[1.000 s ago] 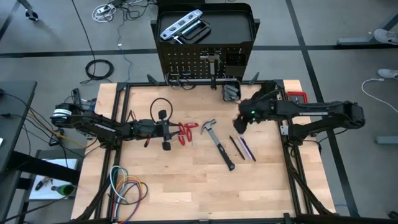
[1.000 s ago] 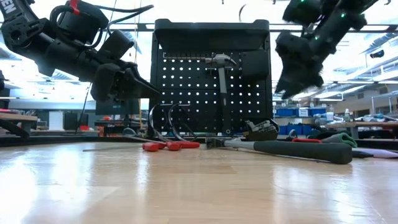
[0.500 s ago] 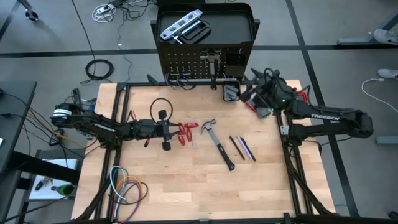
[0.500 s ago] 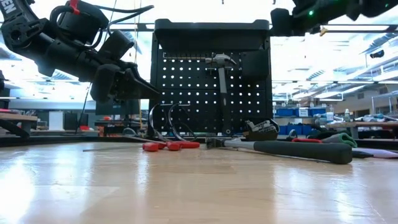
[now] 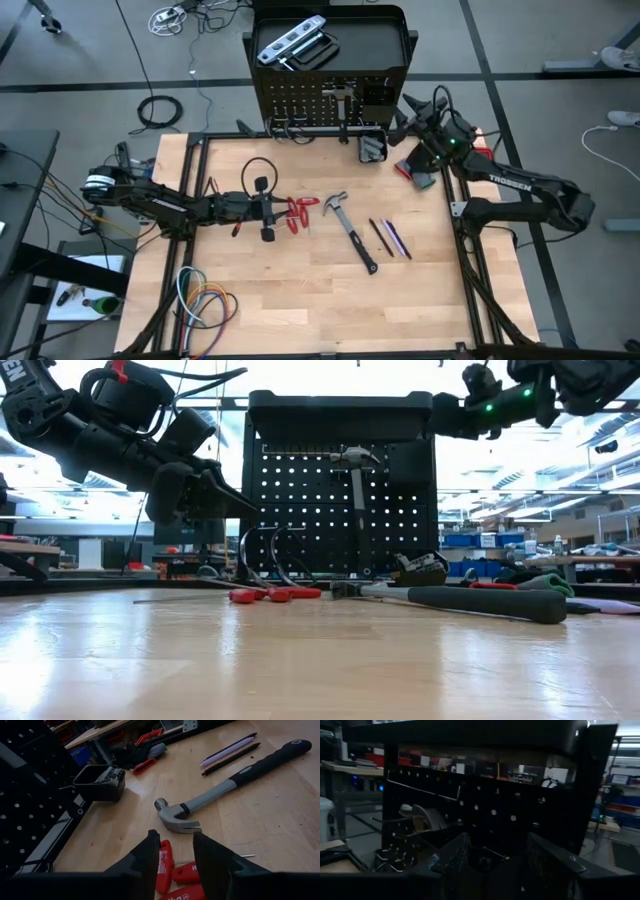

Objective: Hang tools onto peg board
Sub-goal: Remove the black pen from the top basket from the peg board

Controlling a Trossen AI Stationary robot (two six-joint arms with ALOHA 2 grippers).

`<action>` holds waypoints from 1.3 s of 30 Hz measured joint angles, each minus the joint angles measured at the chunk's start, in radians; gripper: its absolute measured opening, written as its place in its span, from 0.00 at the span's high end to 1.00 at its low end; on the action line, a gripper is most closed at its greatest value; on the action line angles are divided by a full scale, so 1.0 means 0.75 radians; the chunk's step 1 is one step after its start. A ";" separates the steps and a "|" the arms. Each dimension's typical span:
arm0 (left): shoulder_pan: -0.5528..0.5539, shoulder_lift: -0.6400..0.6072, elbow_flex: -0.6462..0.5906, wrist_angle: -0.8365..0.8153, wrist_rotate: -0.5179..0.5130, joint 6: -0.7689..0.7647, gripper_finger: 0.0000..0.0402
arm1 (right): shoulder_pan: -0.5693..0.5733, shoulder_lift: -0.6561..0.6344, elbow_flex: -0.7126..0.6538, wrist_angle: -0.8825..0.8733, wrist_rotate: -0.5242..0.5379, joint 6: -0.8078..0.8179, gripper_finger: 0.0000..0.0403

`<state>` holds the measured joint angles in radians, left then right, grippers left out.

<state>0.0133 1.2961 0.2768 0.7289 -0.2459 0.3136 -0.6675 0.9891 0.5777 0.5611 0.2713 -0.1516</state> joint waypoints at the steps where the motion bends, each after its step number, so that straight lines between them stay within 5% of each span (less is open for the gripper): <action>1: 0.000 0.000 0.000 0.000 0.000 0.000 0.70 | -0.013 0.016 0.000 0.023 -0.019 0.004 0.49; 8: 0.000 0.000 0.000 -0.001 0.000 0.000 0.70 | -0.054 0.119 0.000 0.142 -0.091 0.003 0.56; 17: 0.000 0.000 0.000 -0.005 0.000 0.001 0.70 | -0.054 0.162 0.002 0.220 -0.121 -0.041 0.96; 39: 0.000 0.000 0.000 -0.044 0.000 0.001 0.70 | -0.017 0.146 0.002 0.447 -0.234 -0.051 0.97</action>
<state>0.0133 1.2958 0.2768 0.6961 -0.2460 0.3141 -0.6800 1.0987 0.5789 0.8964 0.0961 -0.1897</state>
